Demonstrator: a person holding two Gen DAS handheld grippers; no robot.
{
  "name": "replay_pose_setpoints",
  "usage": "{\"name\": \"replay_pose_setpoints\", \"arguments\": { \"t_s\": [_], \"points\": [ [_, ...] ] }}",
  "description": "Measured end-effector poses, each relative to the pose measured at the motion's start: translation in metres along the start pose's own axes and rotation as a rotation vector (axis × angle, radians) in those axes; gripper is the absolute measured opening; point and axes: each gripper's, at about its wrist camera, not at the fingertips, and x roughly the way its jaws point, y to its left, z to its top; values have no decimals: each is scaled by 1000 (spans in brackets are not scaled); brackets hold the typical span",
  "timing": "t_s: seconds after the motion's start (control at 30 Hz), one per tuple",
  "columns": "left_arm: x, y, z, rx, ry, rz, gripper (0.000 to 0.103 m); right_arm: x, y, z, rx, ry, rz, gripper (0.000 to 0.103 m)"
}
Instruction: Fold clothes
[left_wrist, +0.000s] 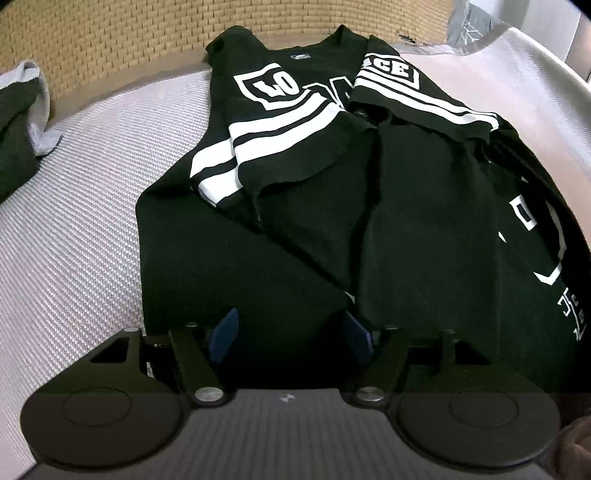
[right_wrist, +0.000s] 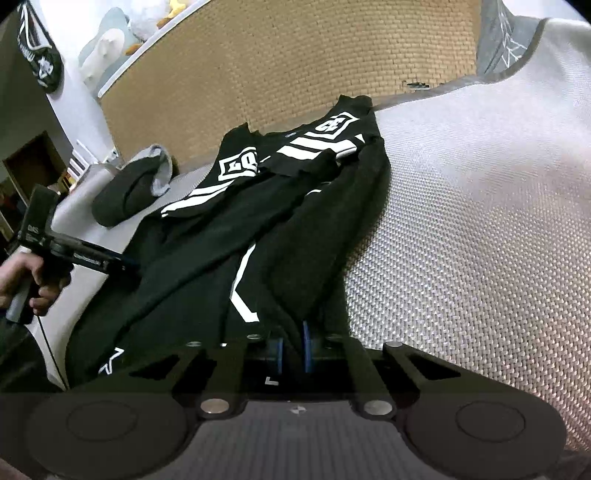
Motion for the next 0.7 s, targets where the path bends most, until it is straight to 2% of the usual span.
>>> {"name": "replay_pose_setpoints", "arguments": {
  "t_s": [0.27, 0.4, 0.5, 0.63, 0.7],
  "points": [
    [4, -7, 2, 30, 17, 45, 68, -1, -4, 0, 10, -6, 19, 10],
    [-3, -8, 2, 33, -8, 64, 68, -3, -4, 0, 6, -6, 31, 12],
    [-15, -5, 0, 12, -52, 70, 68, -6, 0, 0, -17, -5, 27, 19],
    [-33, 0, -8, -13, -101, 68, 68, -6, 20, -1, -120, 3, -4, 39],
    [-45, 4, -13, -30, -145, 67, 68, -6, 33, -5, -193, 3, -55, 40]
  ]
}}
